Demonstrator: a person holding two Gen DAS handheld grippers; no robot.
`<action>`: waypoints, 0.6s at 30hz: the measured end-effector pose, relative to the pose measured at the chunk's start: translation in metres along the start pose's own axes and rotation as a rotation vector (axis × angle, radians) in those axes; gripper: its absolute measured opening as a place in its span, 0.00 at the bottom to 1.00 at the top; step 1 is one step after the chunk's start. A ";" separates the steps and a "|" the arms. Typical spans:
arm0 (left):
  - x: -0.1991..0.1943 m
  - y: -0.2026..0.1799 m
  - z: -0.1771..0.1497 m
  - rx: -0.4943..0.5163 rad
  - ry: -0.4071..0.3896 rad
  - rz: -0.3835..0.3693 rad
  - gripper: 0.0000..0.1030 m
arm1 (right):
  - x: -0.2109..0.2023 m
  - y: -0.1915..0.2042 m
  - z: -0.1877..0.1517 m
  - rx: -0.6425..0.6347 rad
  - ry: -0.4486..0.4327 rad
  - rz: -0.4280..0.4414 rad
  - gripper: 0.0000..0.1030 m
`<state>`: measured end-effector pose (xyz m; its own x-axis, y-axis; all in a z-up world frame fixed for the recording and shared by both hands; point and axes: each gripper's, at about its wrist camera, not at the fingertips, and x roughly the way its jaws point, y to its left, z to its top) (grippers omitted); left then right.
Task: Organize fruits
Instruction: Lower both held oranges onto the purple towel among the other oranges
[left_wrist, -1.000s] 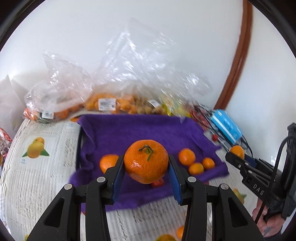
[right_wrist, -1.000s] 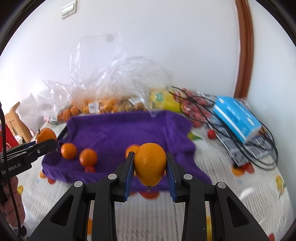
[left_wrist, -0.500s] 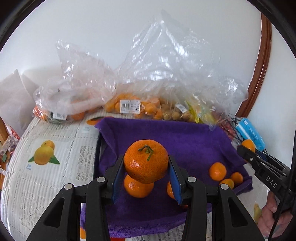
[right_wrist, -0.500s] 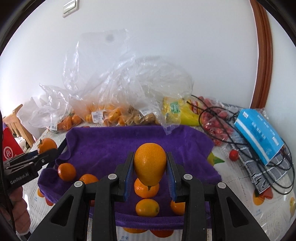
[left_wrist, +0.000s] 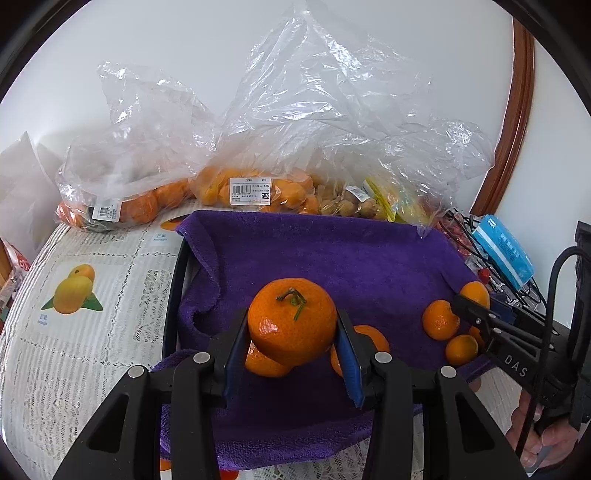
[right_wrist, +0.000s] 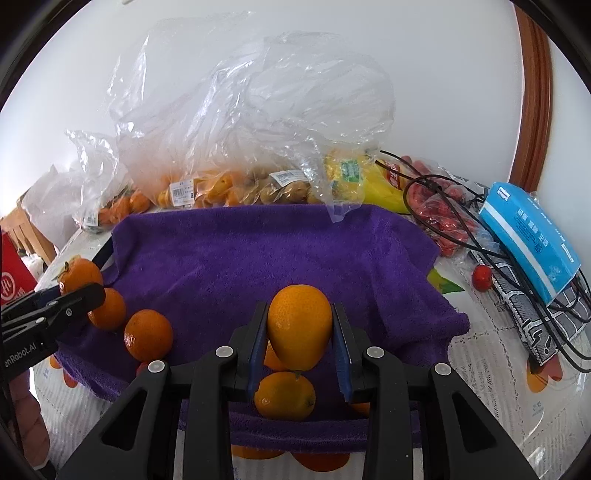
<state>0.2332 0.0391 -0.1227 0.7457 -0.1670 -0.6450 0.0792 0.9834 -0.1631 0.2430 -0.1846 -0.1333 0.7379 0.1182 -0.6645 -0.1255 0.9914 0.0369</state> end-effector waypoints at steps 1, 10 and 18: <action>0.000 0.000 -0.001 0.002 -0.002 -0.003 0.41 | 0.001 0.001 -0.001 -0.003 0.003 -0.001 0.32; -0.001 -0.010 -0.004 0.026 0.000 -0.034 0.41 | 0.003 0.007 -0.004 -0.026 0.012 -0.002 0.32; -0.001 -0.012 -0.005 0.029 0.003 -0.051 0.41 | 0.002 0.009 -0.005 -0.034 0.009 0.003 0.32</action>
<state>0.2277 0.0274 -0.1239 0.7384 -0.2173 -0.6384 0.1363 0.9752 -0.1744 0.2400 -0.1753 -0.1376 0.7313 0.1202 -0.6713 -0.1499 0.9886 0.0138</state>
